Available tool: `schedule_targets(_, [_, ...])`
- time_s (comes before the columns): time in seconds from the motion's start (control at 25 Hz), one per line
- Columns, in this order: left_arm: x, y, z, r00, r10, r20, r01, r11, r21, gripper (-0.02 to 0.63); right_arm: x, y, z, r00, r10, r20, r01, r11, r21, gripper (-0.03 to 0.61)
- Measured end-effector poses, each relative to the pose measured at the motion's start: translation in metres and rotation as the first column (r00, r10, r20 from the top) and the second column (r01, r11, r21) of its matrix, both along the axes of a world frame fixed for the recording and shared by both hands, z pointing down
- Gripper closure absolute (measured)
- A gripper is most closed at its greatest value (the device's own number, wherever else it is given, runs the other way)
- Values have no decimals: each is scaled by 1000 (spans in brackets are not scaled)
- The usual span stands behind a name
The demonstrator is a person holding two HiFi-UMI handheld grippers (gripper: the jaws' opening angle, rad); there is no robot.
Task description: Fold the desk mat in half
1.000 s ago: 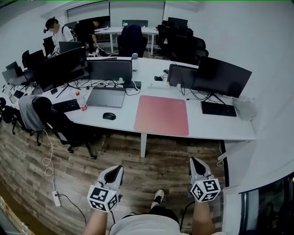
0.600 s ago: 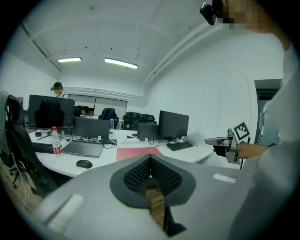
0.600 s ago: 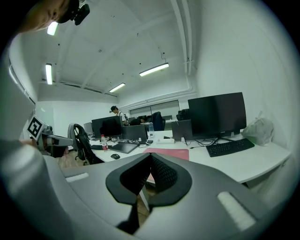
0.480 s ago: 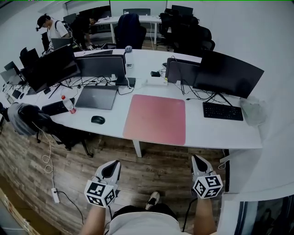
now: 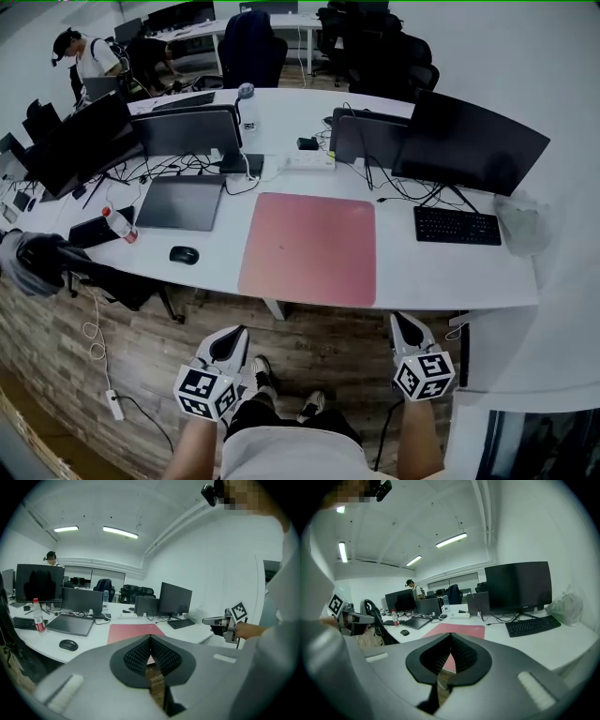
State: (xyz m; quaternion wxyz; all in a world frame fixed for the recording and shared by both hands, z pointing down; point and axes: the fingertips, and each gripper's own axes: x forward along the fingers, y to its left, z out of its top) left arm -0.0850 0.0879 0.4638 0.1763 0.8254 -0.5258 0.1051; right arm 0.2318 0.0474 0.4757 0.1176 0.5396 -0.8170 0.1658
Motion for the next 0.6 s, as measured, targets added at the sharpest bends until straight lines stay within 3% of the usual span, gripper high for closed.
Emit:
schedule_targets(0.36, [-24,-92,41,991,134,-21,-135,989,-64,614,-27,-47,16,991,106,-87,-111,992,-62,561])
schedule_targets(0.6, [-47,-121,75,977,210,-30,-212,968,-132,614,-67,-72,33,983,133,-128,-149,982,-118,561])
